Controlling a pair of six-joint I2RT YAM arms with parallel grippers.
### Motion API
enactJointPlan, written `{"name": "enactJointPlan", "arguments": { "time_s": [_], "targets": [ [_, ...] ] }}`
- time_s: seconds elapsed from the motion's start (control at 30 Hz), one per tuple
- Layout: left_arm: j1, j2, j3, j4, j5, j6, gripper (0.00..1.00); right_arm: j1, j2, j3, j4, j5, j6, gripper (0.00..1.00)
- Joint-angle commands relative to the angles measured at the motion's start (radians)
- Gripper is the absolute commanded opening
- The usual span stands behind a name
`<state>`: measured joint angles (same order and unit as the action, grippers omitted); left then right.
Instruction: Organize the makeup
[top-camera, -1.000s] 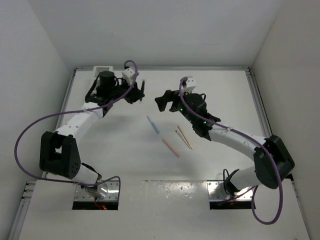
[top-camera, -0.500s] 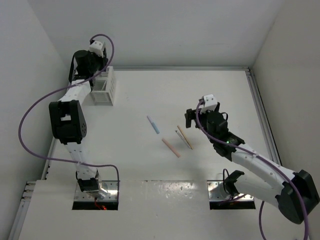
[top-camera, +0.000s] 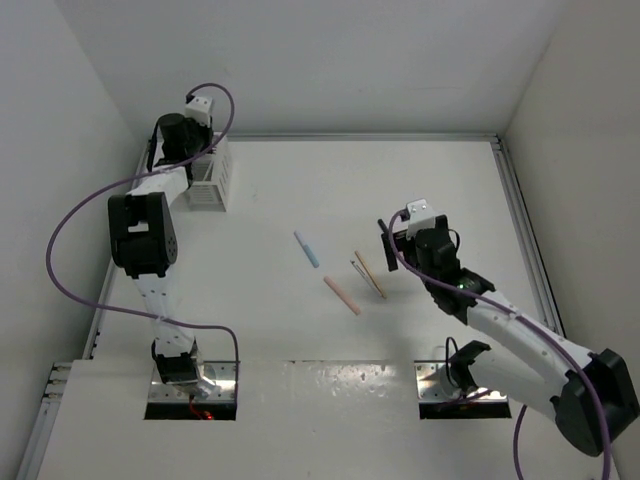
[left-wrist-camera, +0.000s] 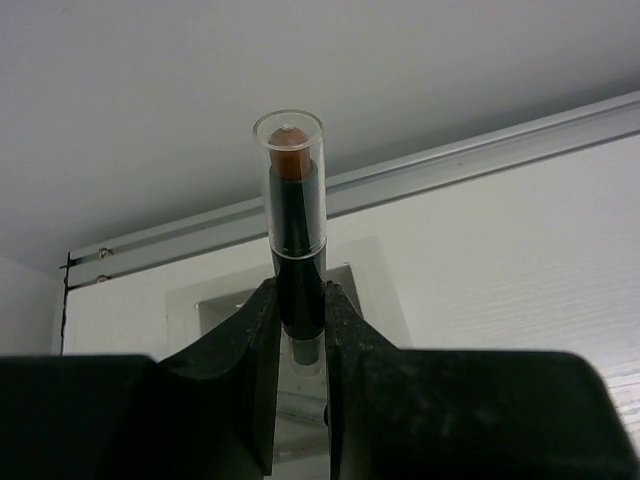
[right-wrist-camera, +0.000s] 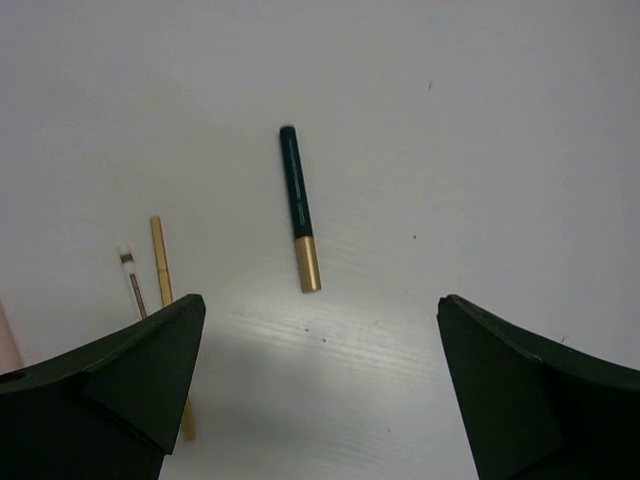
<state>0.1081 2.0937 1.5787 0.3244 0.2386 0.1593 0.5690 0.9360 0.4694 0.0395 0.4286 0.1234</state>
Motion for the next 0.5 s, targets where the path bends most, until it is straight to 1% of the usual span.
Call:
{"name": "enactJointPlan", "arguments": {
  "time_s": [0.0,0.03,0.07,0.1,0.13,0.17,0.2,0.23,0.27,0.3,0.33,0.37,0.4,0.47],
  "targets": [
    [0.022,-0.004,-0.023,0.067,-0.009,0.011,0.20,-0.088,0.075,0.131,-0.159,-0.100,-0.011,1.00],
    [0.031,-0.004,-0.023,0.067,-0.009,-0.001,0.29,-0.104,0.116,0.149,-0.252,-0.153,-0.008,1.00],
    [0.042,-0.015,-0.032,0.067,0.001,-0.001,0.34,-0.156,0.163,0.188,-0.263,-0.180,-0.007,1.00],
    [0.042,-0.015,-0.032,0.067,0.001,-0.013,0.39,-0.175,0.185,0.218,-0.276,-0.224,-0.008,0.92],
    [0.051,-0.015,-0.032,0.067,0.016,-0.014,0.48,-0.193,0.251,0.244,-0.289,-0.267,-0.011,0.83],
    [0.051,-0.026,-0.045,0.058,0.025,-0.023,0.52,-0.239,0.301,0.256,-0.291,-0.299,-0.018,0.73],
    [0.060,-0.037,-0.045,0.058,0.034,-0.023,0.54,-0.253,0.354,0.267,-0.291,-0.312,-0.019,0.63],
    [0.061,-0.037,-0.055,0.048,0.034,-0.036,0.56,-0.276,0.383,0.306,-0.308,-0.326,-0.039,0.62],
    [0.070,-0.049,-0.055,0.036,0.045,-0.047,0.56,-0.274,0.408,0.327,-0.322,-0.349,-0.054,0.62],
    [0.070,-0.064,-0.055,0.027,0.063,-0.047,0.56,-0.294,0.494,0.348,-0.340,-0.355,-0.080,0.62],
    [0.070,-0.073,-0.055,0.016,0.077,-0.058,0.58,-0.296,0.524,0.424,-0.381,-0.361,-0.085,0.62],
    [0.070,-0.073,-0.040,-0.016,0.091,-0.058,0.58,-0.300,0.552,0.448,-0.412,-0.388,-0.103,0.62],
    [0.070,-0.090,-0.031,-0.034,0.100,-0.067,0.59,-0.301,0.617,0.483,-0.414,-0.402,-0.103,0.62],
    [0.070,-0.121,-0.008,-0.088,0.111,-0.081,0.59,-0.308,0.655,0.509,-0.411,-0.445,-0.100,0.61]
  ]
}}
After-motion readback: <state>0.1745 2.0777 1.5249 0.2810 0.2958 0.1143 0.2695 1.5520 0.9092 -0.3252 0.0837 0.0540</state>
